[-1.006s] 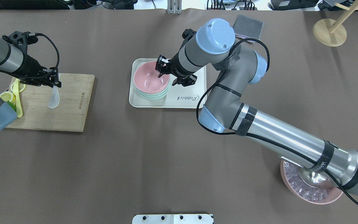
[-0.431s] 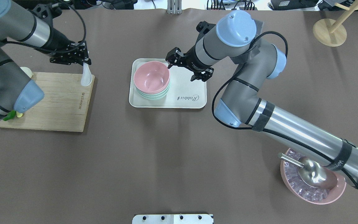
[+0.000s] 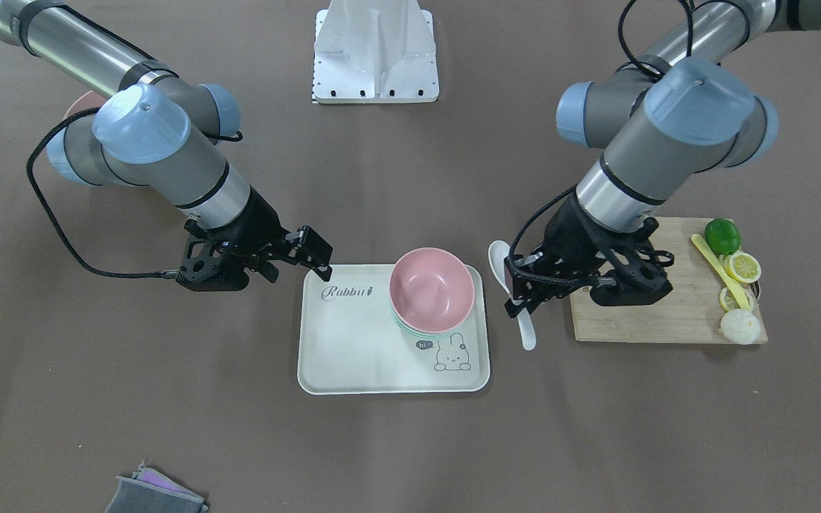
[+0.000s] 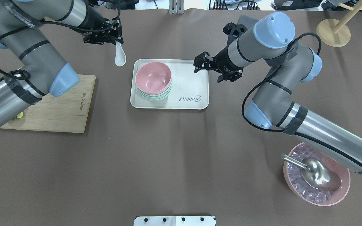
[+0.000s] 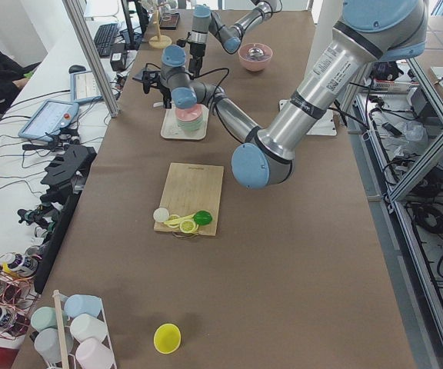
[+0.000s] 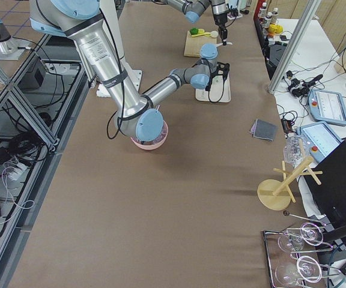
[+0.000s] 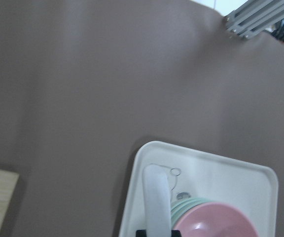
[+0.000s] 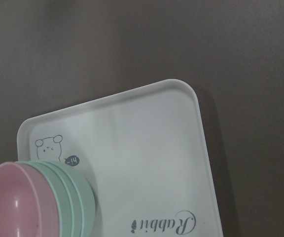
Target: Stack pink bowl on green and place spoon
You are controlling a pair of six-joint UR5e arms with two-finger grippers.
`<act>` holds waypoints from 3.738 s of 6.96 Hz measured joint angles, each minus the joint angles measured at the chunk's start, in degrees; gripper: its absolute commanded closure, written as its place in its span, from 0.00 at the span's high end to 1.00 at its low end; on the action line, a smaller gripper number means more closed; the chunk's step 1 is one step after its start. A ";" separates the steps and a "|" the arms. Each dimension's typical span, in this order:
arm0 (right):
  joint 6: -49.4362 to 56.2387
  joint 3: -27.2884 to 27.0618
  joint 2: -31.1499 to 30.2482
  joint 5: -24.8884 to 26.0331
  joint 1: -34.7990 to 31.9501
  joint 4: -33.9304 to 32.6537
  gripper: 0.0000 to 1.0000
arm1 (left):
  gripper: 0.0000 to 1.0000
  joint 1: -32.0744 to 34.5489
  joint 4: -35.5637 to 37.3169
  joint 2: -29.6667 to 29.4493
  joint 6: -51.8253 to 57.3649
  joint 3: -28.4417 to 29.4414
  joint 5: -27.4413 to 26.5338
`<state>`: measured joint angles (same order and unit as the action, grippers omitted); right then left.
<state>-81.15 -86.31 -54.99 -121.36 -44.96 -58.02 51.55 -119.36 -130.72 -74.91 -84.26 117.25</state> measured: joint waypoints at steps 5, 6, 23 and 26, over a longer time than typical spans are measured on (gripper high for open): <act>1.12 -0.07 -0.58 -2.73 -2.45 -0.08 1.00 | 0.16 -4.78 -4.89 -1.95 -0.38 3.98 -4.60; 1.15 -0.03 -0.71 -2.77 -2.47 -0.08 1.00 | 0.98 -5.53 -4.93 -1.97 -1.03 3.88 -4.79; 79.74 -0.60 -24.04 -6.70 -39.81 -40.23 1.00 | 0.99 22.88 18.86 26.97 63.71 -7.82 6.89; 79.01 -1.63 -24.58 -7.05 -40.66 -40.04 1.00 | 0.99 22.93 16.50 29.01 63.67 -7.44 7.07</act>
<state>-2.14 -87.95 -79.57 -128.41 -85.62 -98.06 74.47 -102.86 -101.71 -11.24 -91.70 124.32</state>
